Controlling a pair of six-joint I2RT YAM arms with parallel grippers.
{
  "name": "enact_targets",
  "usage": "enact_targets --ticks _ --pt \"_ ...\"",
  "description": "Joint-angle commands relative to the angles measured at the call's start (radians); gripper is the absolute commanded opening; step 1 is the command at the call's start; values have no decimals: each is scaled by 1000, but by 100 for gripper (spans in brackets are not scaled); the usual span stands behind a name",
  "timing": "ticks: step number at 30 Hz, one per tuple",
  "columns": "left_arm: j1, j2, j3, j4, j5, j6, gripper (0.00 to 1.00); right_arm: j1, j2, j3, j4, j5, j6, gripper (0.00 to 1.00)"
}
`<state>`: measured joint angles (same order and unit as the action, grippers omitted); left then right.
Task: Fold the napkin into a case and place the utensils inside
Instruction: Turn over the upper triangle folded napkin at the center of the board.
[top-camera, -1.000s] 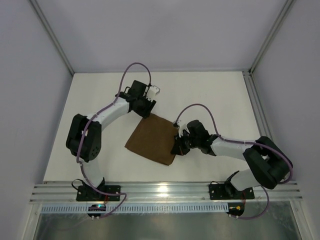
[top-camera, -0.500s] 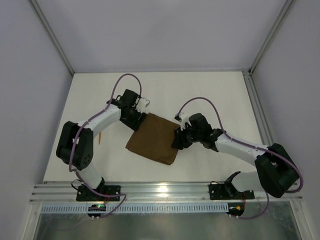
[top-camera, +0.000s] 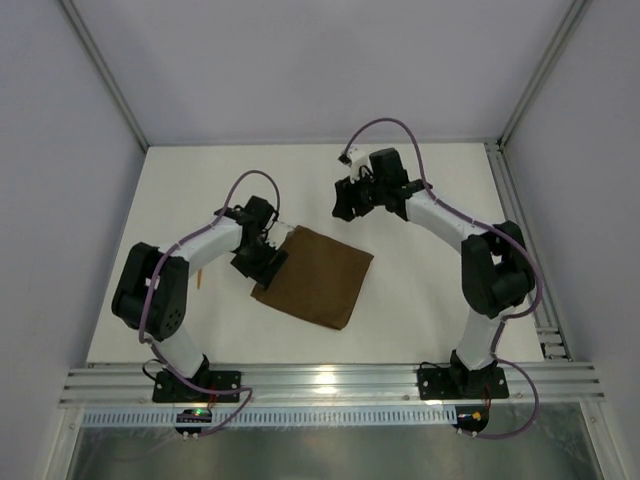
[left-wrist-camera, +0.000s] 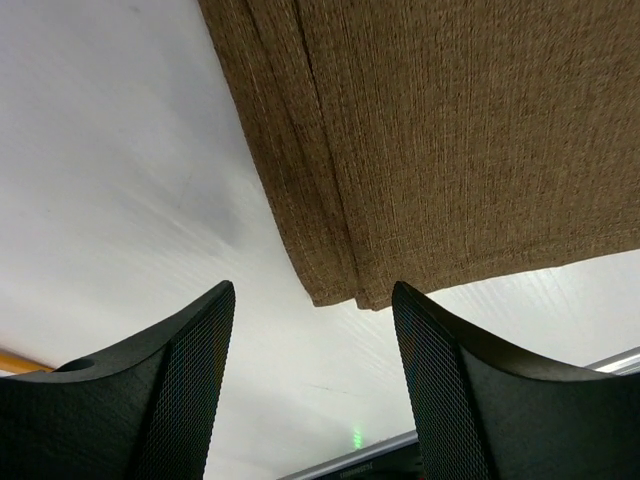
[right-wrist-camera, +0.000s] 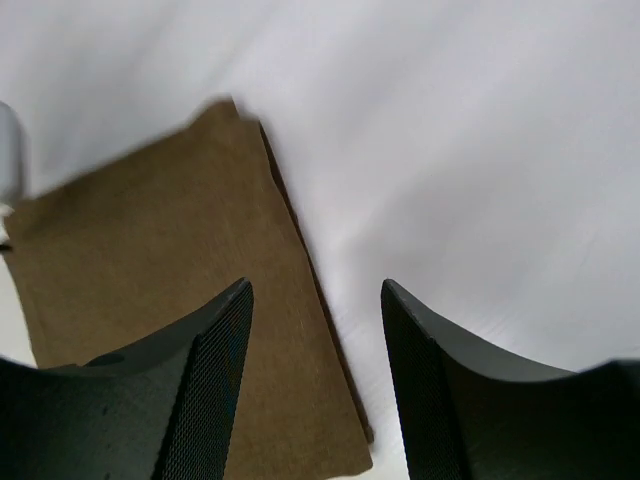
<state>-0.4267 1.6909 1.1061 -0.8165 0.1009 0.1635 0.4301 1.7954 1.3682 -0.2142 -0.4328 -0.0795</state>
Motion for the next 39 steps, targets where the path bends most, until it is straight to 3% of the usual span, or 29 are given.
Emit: enact_targets --ticks 1,7,9,11,12,15,16,23,27,30,32,36,37,39 --pt "0 -25 -20 -10 3 -1 66 7 53 -35 -179 26 -71 58" --pt "0 -31 -18 -9 -9 7 65 7 70 -153 -155 37 -86 58" --pt "0 -49 -17 -15 -27 13 65 7 79 -173 -177 16 -78 53" --pt "2 -74 -17 -16 -47 25 66 7 61 -210 -171 20 -49 43" --pt "2 -82 -18 -16 -53 30 66 7 38 -246 -172 29 -34 31" --pt "20 -100 -17 -16 -52 36 66 7 10 -328 -174 28 20 17" --pt "38 -103 -12 -16 -49 37 66 10 -11 -321 -195 35 23 7" --pt "82 -126 18 -39 -9 45 66 71 -188 -466 -162 11 211 5" --pt "82 -128 24 -55 2 63 66 136 -258 -680 -32 -4 345 3" --pt "82 -112 31 -79 20 77 66 196 -335 -824 155 -3 539 3" --pt "83 -103 32 -98 39 82 66 257 -391 -865 179 14 593 4" --pt "83 -99 31 -107 40 100 66 328 -485 -838 113 29 598 37" --pt "83 -99 28 -105 37 105 66 326 -505 -815 49 37 578 49" --pt "88 -93 28 -98 48 113 66 312 -545 -720 -66 113 476 55"
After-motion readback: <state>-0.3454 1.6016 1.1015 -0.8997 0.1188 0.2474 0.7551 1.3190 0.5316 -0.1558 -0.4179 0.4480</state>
